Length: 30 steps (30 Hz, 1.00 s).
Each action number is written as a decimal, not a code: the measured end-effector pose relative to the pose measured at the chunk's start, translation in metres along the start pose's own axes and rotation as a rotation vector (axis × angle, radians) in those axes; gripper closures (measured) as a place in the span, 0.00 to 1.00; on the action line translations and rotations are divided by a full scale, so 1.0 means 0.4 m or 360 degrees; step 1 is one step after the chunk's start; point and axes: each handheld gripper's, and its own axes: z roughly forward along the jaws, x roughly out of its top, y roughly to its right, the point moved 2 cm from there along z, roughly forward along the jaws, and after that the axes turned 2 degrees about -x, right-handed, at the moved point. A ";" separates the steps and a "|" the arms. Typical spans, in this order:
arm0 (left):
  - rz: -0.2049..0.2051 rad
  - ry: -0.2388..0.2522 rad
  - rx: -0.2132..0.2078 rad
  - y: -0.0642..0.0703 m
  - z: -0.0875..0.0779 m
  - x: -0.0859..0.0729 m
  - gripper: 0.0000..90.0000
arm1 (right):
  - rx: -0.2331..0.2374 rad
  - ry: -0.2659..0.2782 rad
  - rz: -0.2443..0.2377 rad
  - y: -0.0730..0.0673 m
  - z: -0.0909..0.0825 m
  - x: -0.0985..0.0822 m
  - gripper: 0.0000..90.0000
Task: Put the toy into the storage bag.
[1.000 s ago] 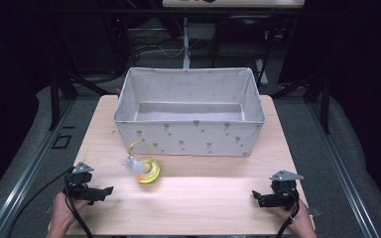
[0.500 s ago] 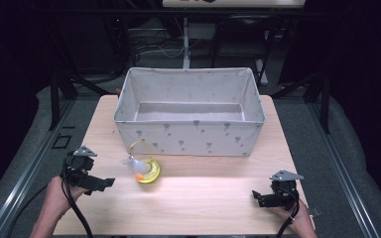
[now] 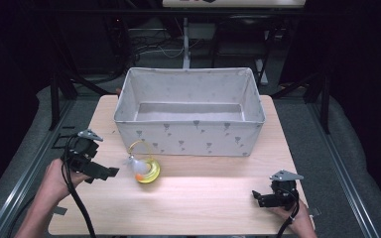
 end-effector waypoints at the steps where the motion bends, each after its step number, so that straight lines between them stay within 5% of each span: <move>1: 0.0017 -0.0001 0.0009 0.006 -0.008 0.017 0.00 | 0.0000 0.0000 0.0000 0.000 0.000 0.000 0.00; 12: 0.0123 -0.0002 0.0025 0.052 -0.037 0.115 0.00 | 0.0000 0.0000 0.0001 0.000 0.000 0.000 0.00; 23: 0.0225 -0.0042 0.0074 0.094 -0.009 0.197 0.01 | -0.0003 -0.0006 -0.0003 0.001 0.000 0.000 0.00; 27: 0.0243 -0.0078 0.0072 0.097 0.009 0.215 0.10 | -0.0003 -0.0004 -0.0002 0.000 0.000 0.000 0.00; 30: 0.0257 -0.0100 0.0074 0.102 0.020 0.228 0.28 | -0.0003 -0.0005 -0.0003 0.000 0.000 0.000 0.00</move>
